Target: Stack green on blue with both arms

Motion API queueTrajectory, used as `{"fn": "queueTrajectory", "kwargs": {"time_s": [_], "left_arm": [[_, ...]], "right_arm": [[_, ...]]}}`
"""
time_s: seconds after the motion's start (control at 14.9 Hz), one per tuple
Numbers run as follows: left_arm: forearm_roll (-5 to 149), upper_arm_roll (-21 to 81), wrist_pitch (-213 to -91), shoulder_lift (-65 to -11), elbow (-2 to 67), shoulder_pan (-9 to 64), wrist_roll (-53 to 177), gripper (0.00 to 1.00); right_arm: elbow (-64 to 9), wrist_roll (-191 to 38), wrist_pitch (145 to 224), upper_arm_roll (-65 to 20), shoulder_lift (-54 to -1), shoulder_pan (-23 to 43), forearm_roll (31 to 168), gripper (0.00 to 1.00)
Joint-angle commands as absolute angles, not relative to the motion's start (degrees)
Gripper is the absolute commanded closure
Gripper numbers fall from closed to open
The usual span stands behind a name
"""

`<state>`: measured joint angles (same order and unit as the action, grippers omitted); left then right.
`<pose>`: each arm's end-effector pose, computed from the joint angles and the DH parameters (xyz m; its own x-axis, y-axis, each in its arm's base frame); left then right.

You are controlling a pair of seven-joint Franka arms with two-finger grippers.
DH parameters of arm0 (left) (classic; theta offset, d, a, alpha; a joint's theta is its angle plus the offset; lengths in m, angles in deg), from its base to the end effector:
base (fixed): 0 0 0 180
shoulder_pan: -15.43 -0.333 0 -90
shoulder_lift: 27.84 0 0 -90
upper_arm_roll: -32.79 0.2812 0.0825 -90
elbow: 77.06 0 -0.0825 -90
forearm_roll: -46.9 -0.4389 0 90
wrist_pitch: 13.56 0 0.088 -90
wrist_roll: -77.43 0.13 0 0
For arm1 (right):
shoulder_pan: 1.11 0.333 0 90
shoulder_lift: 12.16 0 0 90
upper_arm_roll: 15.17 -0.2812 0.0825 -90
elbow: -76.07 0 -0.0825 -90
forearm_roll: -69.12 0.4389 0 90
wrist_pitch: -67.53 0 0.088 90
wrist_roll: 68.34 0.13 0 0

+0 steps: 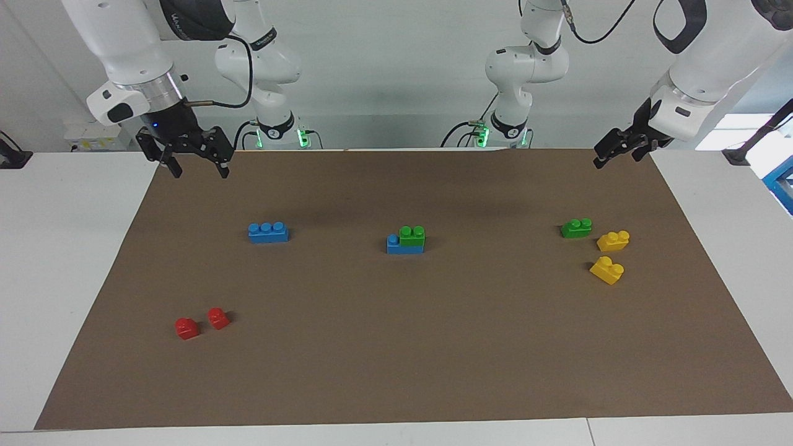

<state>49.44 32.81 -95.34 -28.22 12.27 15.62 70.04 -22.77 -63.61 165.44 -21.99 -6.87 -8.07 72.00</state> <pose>0.5920 -0.0080 0.5576 0.9826 0.1193 -0.1424 0.1242 -0.9919 0.0262 0.5972 0.0065 0.5525 0.9932 -0.0914 0.0718 -0.0883 -0.9951 -0.0453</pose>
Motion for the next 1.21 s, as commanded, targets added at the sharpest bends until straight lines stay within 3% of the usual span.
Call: {"fn": "queueTrajectory", "kwargs": {"time_s": [0.0, 0.27, 0.67, 1.14], "left_arm": [[50.2, 33.0, -95.3, -27.8, 11.9, 15.7, 73.6, 0.0], [47.4, 33.0, -95.5, -27.8, 11.9, 16.0, 78.3, 0.0], [47.3, 33.0, -95.7, -27.8, 11.8, 16.1, 78.1, 0.0], [47.3, 33.0, -95.9, -27.8, 11.9, 15.9, 78.0, 0.0]], "right_arm": [[-21.2, -64.9, 164.0, -22.2, -7.6, -8.4, 71.2, 0.0], [-20.8, -64.9, 163.9, -21.8, -8.2, -7.7, 71.2, 0.0], [-20.1, -64.7, 164.7, -13.1, -8.6, 1.4, 70.7, 0.0], [-17.9, -64.7, 162.9, -12.4, -9.8, 0.2, 70.5, 0.0]]}}
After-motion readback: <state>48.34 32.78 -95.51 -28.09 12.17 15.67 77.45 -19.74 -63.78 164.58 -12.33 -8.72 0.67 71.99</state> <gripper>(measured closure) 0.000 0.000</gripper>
